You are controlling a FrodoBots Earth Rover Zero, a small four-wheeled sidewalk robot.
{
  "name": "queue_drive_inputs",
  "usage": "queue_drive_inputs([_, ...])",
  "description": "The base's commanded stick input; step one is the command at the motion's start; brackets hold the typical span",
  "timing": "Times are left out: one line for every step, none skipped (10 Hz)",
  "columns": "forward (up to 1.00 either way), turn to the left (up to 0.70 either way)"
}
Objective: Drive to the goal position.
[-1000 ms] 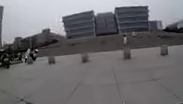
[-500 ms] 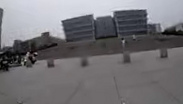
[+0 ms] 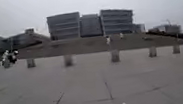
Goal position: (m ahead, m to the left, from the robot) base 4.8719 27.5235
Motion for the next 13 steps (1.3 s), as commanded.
queue_drive_inputs([1.0,-0.38])
queue_drive_inputs([1.0,-0.37])
queue_drive_inputs([1.0,0.02])
queue_drive_inputs([1.0,0.02])
queue_drive_inputs([1.0,0.02])
queue_drive_inputs([1.0,0.02])
queue_drive_inputs([1.0,0.02])
queue_drive_inputs([1.0,0.02])
queue_drive_inputs([1.0,0.02])
queue_drive_inputs([1.0,0.02])
queue_drive_inputs([1.0,0.02])
queue_drive_inputs([1.0,0.02])
queue_drive_inputs([1.0,0.02])
